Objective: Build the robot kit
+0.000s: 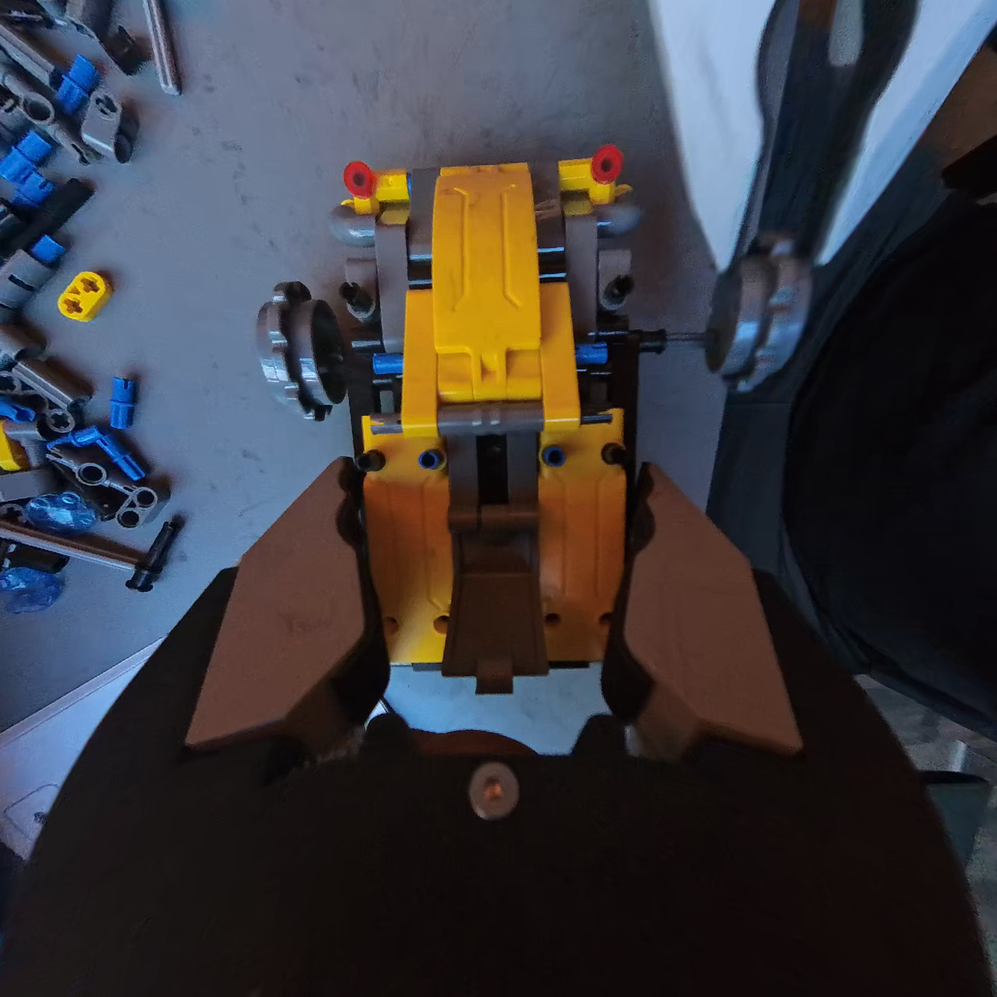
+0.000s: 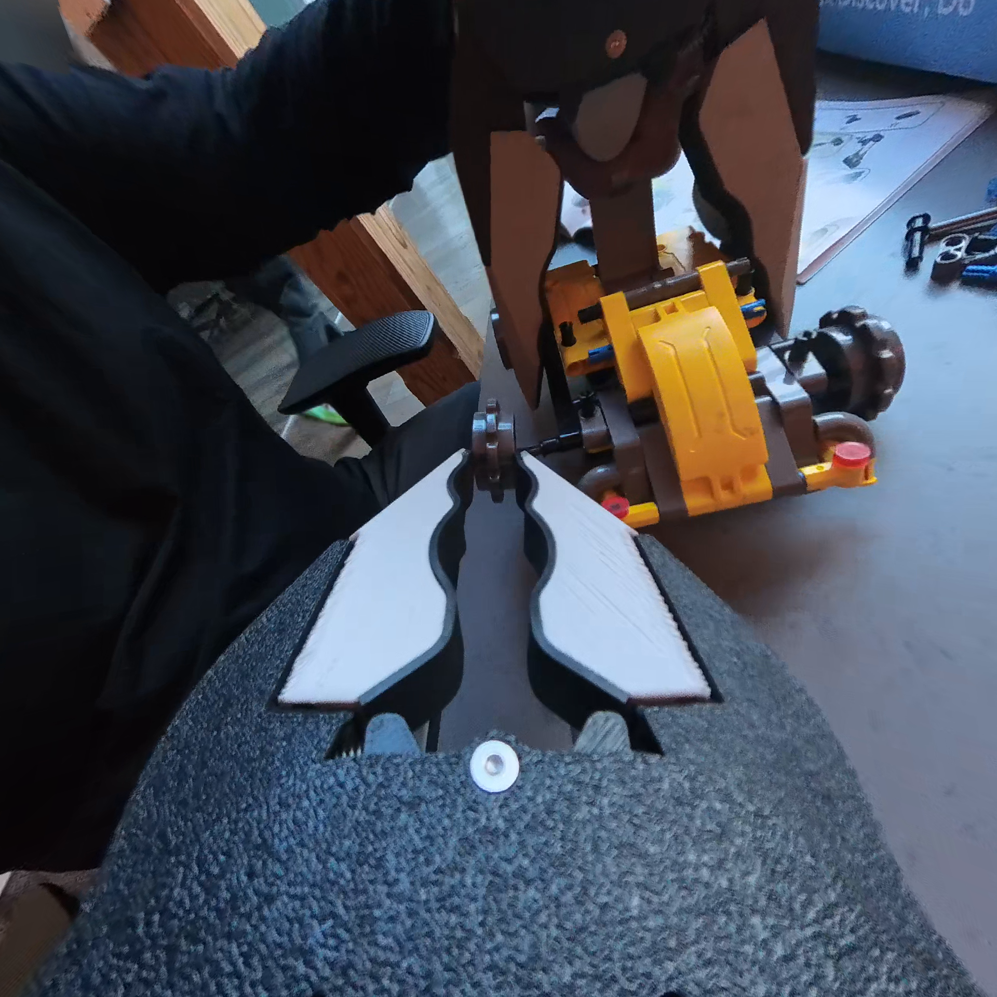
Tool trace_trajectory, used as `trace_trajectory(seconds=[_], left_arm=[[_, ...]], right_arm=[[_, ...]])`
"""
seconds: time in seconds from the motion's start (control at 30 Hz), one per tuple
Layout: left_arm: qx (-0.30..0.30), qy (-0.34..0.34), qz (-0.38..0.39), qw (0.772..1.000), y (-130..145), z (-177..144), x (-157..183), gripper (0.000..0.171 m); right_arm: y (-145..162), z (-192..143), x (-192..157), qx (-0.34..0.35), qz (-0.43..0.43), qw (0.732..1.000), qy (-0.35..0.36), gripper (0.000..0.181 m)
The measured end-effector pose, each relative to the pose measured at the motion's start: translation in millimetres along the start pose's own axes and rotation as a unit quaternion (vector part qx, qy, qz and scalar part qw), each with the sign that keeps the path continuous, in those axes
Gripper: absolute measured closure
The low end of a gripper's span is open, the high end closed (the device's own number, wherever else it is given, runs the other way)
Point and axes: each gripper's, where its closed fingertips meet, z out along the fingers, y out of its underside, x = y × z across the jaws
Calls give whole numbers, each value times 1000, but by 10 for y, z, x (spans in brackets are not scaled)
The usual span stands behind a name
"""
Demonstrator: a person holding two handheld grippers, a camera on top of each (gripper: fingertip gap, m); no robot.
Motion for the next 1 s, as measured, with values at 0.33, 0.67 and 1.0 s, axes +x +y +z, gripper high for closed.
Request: trace_trajectory(seconds=[0.33, 0.67, 1.0], left_arm=[[40, 109, -68, 991, -90, -128, 16, 73], [72, 173, -103, 977, -119, -190, 89, 73], [75, 185, -106, 974, -118, -204, 93, 73]], right_arm=[[-244, -165, -174, 22, 7, 999, -45, 167], [-404, -157, -109, 32, 40, 996, -69, 166], [-434, -117, -63, 16, 48, 996, -71, 166]])
